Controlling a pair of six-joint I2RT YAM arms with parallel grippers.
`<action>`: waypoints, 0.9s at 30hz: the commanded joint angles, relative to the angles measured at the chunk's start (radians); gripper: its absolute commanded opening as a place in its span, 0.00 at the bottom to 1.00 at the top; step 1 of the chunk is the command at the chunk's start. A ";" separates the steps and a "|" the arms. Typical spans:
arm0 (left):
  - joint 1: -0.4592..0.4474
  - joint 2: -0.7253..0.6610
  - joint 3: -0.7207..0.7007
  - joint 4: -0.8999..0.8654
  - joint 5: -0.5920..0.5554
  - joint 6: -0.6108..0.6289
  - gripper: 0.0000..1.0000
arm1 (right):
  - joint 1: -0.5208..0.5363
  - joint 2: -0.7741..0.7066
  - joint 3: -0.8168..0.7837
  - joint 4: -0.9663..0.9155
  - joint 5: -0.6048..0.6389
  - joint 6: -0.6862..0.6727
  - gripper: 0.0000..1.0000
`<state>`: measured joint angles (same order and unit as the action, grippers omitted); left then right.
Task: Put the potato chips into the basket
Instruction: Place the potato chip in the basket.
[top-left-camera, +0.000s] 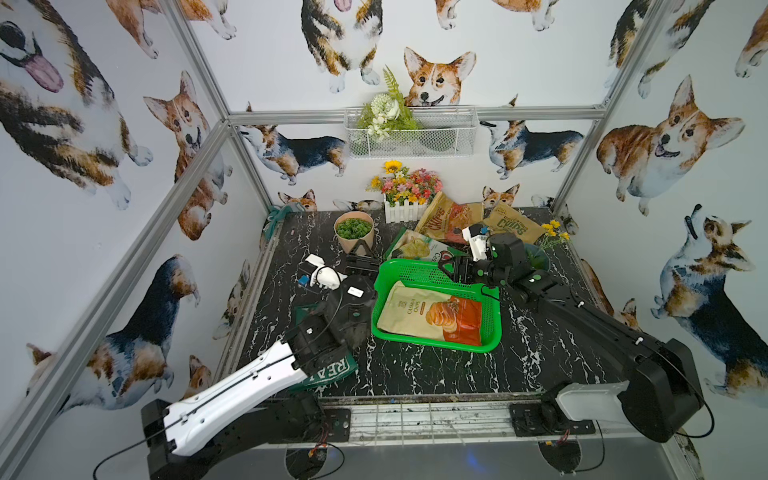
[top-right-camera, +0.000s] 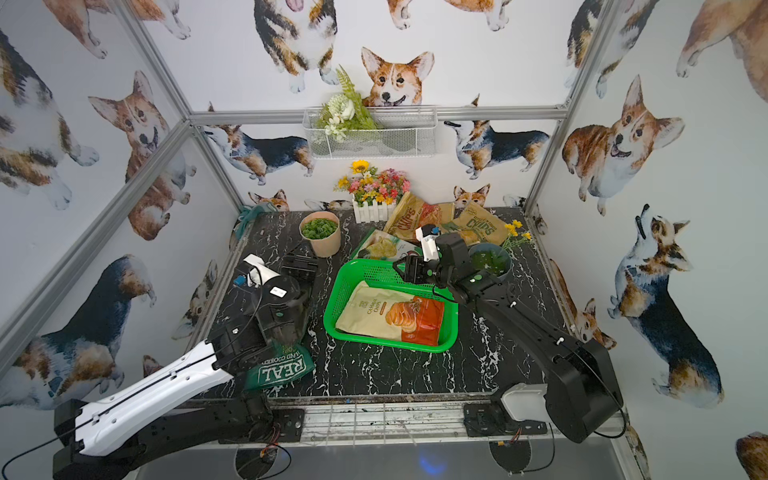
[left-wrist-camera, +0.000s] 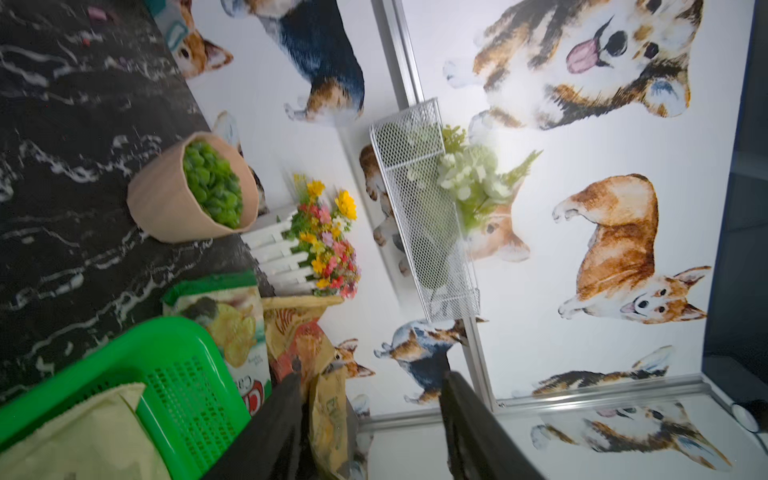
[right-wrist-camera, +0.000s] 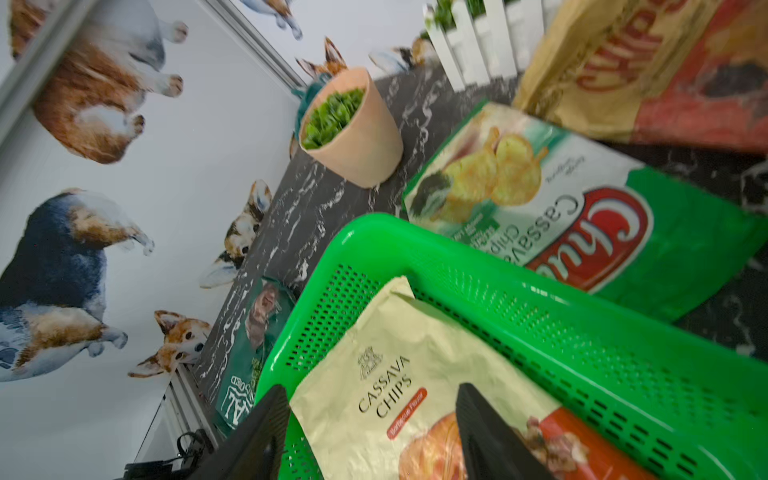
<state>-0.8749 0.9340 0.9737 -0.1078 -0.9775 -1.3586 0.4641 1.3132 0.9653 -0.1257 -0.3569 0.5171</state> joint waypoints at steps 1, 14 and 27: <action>0.178 -0.017 0.019 -0.122 0.225 0.170 0.58 | 0.031 0.029 -0.004 -0.084 -0.063 0.011 0.52; 0.520 0.199 0.023 -0.284 0.820 0.305 0.62 | 0.214 0.381 0.161 -0.479 0.062 -0.216 0.52; 0.637 0.138 -0.141 -0.244 0.880 0.208 0.70 | 0.202 0.514 0.326 -0.458 0.231 -0.233 0.62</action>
<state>-0.2424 1.0698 0.8238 -0.3893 -0.1207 -1.1488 0.6712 1.8240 1.2465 -0.5667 -0.1699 0.3088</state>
